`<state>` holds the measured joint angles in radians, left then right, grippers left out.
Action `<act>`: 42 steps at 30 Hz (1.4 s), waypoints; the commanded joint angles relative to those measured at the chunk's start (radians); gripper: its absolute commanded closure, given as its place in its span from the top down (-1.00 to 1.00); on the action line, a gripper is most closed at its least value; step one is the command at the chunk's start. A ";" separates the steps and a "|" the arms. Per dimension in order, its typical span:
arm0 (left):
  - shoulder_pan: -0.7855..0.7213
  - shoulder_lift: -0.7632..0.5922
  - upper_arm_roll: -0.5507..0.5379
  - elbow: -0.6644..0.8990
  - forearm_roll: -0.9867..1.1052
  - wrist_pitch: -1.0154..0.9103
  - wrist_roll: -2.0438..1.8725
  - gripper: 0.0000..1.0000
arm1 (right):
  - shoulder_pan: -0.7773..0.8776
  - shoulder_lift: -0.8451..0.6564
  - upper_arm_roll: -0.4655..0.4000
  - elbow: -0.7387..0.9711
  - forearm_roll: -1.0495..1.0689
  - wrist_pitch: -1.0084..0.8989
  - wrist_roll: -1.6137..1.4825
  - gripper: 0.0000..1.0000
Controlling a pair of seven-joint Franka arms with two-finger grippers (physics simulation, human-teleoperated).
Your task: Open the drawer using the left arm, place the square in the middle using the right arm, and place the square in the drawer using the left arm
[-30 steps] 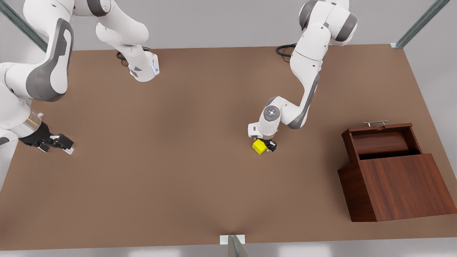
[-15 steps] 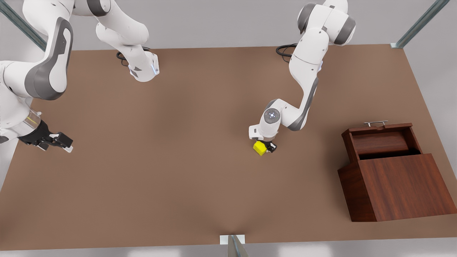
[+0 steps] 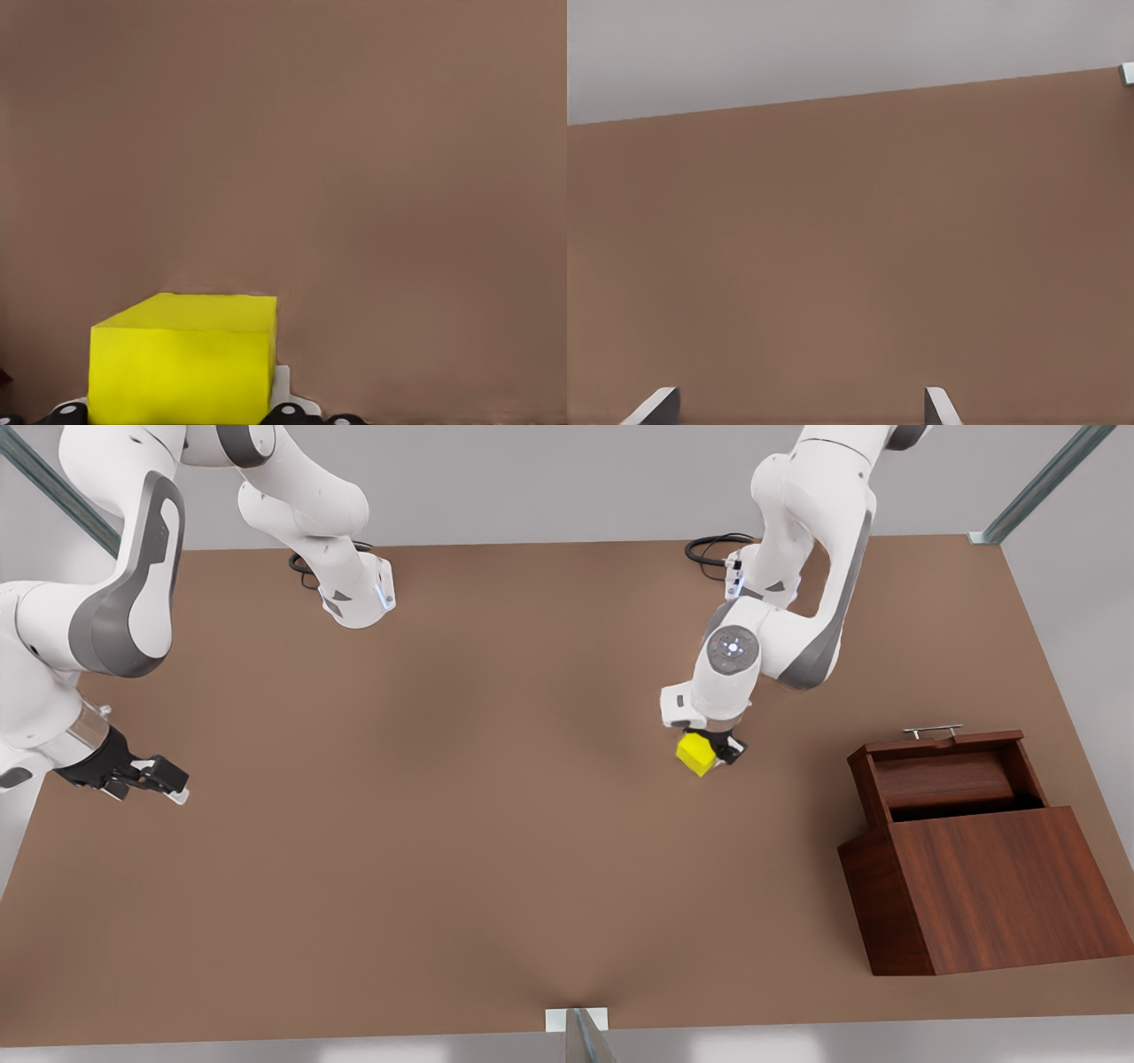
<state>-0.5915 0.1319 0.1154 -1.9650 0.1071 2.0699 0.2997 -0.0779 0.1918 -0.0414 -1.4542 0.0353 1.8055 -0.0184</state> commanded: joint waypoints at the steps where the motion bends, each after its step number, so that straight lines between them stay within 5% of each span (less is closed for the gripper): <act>1: -0.002 -0.009 0.012 0.000 -0.027 -0.010 0.015 0.39 | 0.000 0.000 0.000 0.000 0.000 0.000 0.000 1.00; 16: 0.007 0.005 0.621 0.017 -0.086 -0.036 0.960 0.39 | 0.000 0.000 0.000 0.000 -0.002 -0.002 0.000 1.00; 22: 0.113 0.100 0.629 0.015 -0.124 0.015 1.073 0.43 | 0.000 0.000 0.000 0.000 0.000 0.002 0.000 1.00; 23: 0.131 0.115 0.629 0.017 -0.132 0.016 1.075 1.00 | 0.000 0.001 0.000 0.000 0.000 0.002 0.000 1.00; 30: 0.141 0.143 0.629 0.037 -0.176 0.003 1.026 1.00 | 0.000 0.001 0.000 0.000 0.000 0.002 0.000 1.00; 32: 0.133 0.075 0.610 0.075 -0.178 -0.102 0.664 1.00 | 0.000 0.001 0.000 0.000 -0.002 0.000 0.000 1.00; 36: 0.139 0.077 0.509 0.396 -0.182 -0.376 0.086 1.00 | 0.000 0.001 0.000 0.000 0.000 0.000 0.000 1.00; 40: 0.502 0.115 -0.043 0.541 -0.083 -0.315 -0.309 1.00 | 0.000 0.000 0.000 0.000 -0.002 -0.002 0.000 1.00; 42: 0.568 0.115 -0.149 0.537 -0.055 -0.255 -0.353 1.00 | 0.001 0.000 0.000 0.000 -0.002 -0.002 0.000 1.00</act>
<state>-0.0095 0.2493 -0.0480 -1.4295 0.0043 1.8253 -0.0522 -0.0764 0.1918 -0.0414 -1.4542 0.0337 1.8040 -0.0184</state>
